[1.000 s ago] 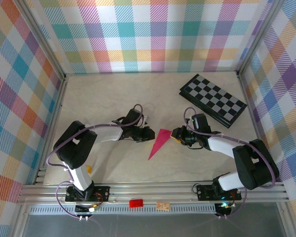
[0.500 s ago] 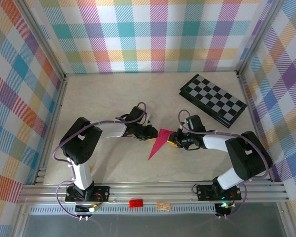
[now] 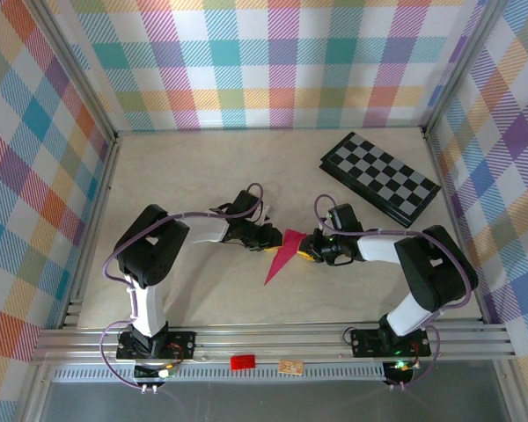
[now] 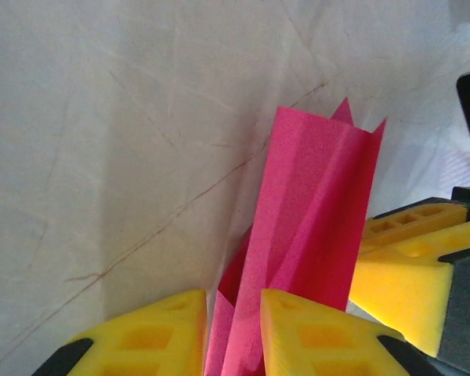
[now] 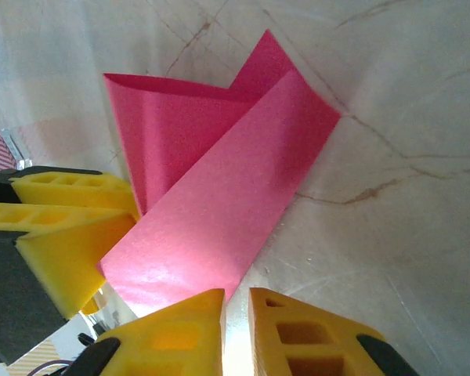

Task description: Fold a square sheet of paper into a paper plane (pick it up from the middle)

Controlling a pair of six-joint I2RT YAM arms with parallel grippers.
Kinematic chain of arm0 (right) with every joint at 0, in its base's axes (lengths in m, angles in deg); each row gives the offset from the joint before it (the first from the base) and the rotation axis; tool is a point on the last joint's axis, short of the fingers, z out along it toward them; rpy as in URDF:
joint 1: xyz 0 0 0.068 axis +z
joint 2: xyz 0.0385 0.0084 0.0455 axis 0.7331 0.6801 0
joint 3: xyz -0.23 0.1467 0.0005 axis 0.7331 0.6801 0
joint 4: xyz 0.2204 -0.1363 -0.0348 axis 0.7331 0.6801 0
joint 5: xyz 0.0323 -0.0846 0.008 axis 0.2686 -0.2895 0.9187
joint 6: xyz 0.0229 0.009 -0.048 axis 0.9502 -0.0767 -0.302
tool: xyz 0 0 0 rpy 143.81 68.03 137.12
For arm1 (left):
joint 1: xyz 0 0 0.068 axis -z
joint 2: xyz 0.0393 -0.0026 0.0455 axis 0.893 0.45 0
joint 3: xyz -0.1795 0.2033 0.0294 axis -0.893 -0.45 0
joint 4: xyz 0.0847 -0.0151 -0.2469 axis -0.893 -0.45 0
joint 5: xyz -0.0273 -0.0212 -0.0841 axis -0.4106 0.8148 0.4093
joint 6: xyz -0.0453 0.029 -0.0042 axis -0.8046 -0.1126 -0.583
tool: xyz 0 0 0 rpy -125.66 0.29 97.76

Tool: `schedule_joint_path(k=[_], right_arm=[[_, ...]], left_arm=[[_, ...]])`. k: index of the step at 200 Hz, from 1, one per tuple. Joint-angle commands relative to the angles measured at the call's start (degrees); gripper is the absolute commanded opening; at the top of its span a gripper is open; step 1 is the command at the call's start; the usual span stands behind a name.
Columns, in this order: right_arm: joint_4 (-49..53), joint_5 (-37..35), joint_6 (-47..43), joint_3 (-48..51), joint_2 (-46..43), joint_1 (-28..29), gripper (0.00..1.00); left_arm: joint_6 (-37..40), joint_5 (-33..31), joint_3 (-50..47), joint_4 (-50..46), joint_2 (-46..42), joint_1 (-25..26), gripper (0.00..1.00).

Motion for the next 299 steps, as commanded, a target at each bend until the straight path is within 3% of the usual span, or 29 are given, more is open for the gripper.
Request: schedule_joint_path(k=[1, 84, 124, 165, 201, 218, 299], right_arm=[[1.18, -0.84, 0.55, -1.22, 1.2, 0.54, 0.17], [1.29, -2.01, 0.72, -1.42, 2.41, 0.54, 0.18], [1.31, -2.36, 0.71, -0.72, 0.22, 0.54, 0.2], [2.24, -3.0, 0.25, -0.16, -6.4, 0.54, 0.3], [0.87, -3.29, 2.0, 0.63, -10.89, 1.03, 0.43], [0.43, -3.08, 2.56, 0.08, -11.65, 1.87, 0.46], [0.82, -4.73, 4.24, -5.87, -5.76, 6.91, 0.51]], left_arm=[[1.46, 3.41, 1.04, -0.54, 1.04, -0.31, 0.26], [3.79, 9.28, 1.77, -0.61, 0.95, -0.3, 0.27], [3.83, 8.45, 0.42, -0.48, -2.41, -0.29, 0.19], [3.14, -0.56, -3.27, 0.83, -9.6, 0.37, 0.07], [3.36, -15.92, -4.52, -3.5, -15.12, 2.95, 0.06], [3.74, -19.88, -4.4, -4.81, -16.2, 4.19, 0.06], [3.71, -22.69, -4.4, -5.84, -16.83, 7.07, 0.06]])
